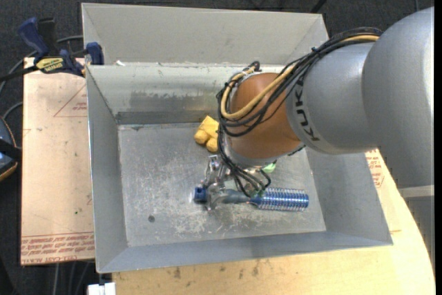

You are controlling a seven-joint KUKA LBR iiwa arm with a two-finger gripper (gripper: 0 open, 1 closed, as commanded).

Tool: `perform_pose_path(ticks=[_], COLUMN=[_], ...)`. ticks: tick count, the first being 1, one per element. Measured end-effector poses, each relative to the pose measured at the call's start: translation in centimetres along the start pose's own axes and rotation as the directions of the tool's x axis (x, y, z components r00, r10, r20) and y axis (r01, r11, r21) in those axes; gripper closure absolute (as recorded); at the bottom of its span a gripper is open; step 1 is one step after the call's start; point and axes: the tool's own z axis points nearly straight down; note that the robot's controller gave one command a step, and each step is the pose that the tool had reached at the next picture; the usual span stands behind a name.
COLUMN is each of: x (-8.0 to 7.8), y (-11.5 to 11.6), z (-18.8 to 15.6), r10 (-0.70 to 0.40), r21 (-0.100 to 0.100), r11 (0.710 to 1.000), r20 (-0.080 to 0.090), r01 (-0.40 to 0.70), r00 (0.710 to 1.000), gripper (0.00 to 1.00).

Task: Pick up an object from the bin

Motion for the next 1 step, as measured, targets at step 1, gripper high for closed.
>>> perform_pose_path(ticks=[1], x=[1.98], y=[-0.47], z=[-16.48], r10=[-0.266], r21=[0.001], r11=[0.964], r20=[-0.005], r01=[0.266], r00=[0.964], gripper=[1.00])
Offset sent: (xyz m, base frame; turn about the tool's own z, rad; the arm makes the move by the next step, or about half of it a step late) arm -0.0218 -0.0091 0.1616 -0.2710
